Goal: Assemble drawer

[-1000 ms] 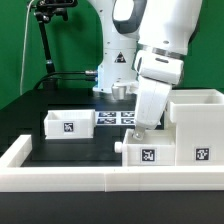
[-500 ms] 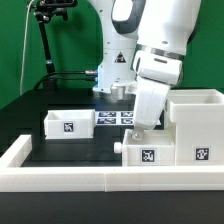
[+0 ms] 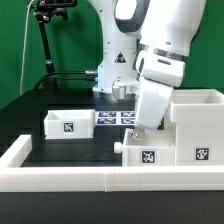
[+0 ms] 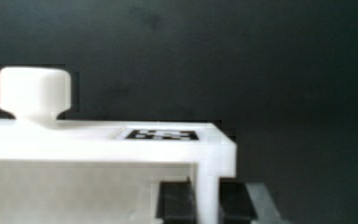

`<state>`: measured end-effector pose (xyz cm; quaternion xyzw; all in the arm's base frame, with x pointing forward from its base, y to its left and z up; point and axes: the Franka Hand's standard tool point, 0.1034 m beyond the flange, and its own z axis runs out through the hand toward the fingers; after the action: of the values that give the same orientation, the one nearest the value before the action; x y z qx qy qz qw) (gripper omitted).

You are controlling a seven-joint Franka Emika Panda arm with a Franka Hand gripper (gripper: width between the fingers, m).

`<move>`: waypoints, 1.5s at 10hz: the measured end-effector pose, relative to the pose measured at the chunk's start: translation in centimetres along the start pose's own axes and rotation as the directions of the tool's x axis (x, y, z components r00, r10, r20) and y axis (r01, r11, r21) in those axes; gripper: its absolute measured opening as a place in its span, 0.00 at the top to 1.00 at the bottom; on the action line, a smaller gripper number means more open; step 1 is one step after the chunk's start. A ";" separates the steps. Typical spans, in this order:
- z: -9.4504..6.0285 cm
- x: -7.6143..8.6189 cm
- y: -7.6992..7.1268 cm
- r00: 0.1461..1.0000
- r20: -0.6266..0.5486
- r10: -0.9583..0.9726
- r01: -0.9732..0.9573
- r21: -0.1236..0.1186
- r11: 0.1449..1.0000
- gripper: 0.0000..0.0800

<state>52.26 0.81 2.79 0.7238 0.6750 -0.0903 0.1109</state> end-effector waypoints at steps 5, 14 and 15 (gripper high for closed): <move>0.0 -0.1 -0.1 1.000 -0.003 -0.021 0.021 -0.001 1.000 0.94; 0.3 -0.3 0.0 1.000 -0.011 -0.009 0.009 -0.001 1.000 0.94; 0.3 -0.3 0.0 1.000 -0.011 -0.009 0.009 -0.001 1.000 0.94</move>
Offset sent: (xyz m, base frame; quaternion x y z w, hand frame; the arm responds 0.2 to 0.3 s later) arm 0.0000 0.0000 0.0000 0.0000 0.0000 0.0000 1.0000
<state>52.20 0.39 2.55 0.7212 0.6788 -0.0865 0.1074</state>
